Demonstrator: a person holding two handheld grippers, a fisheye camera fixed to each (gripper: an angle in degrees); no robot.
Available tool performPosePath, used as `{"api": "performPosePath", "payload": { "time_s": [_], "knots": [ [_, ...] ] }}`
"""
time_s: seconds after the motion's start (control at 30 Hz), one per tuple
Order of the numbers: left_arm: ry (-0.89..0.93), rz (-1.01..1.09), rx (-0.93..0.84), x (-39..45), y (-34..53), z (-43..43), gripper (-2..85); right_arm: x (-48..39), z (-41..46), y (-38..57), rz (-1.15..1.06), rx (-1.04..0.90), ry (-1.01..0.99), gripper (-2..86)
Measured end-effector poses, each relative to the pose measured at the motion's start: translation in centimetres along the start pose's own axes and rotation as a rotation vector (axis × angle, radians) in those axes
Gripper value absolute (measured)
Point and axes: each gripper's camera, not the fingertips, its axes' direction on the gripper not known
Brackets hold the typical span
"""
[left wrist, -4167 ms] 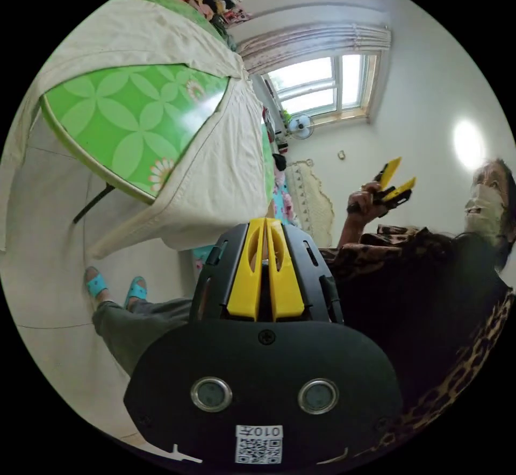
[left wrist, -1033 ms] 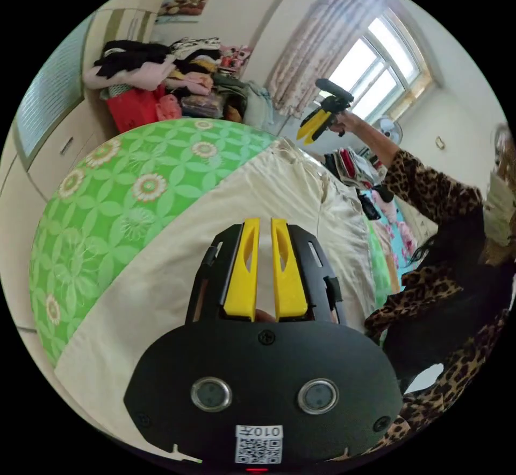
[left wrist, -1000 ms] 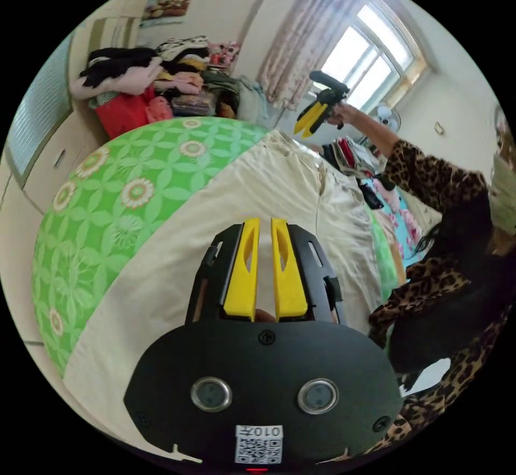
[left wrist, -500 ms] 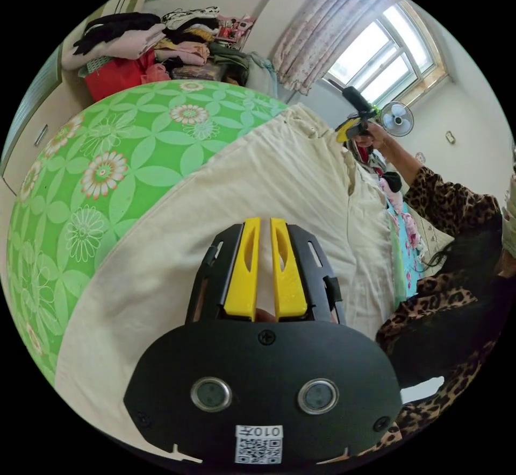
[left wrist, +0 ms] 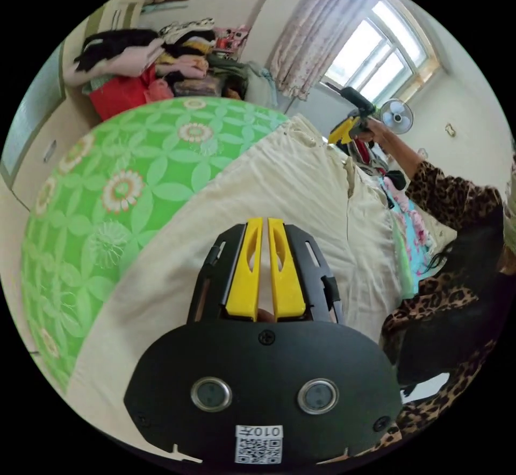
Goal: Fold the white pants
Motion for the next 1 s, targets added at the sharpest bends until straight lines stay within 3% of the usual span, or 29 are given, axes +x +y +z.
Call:
{"api": "performPosePath", "payload": {
  "time_s": [0.17,0.43,1.0],
  "knots": [
    [-0.042,0.098,-0.135,-2.5,-4.5,-0.8,6.1,-6.0,-0.4,-10.4,-0.227,-0.136,0.239,14.7],
    [0.014,0.082,-0.274,-7.1,-8.4,0.8,11.6,-9.0,2.2,-22.5,-0.335,-0.431,0.323,14.3],
    [0.087,0.194,-0.427,-8.2,-11.8,1.9,8.8,-14.3,-0.2,-26.3,-0.401,-0.638,0.35,12.7]
  ]
}}
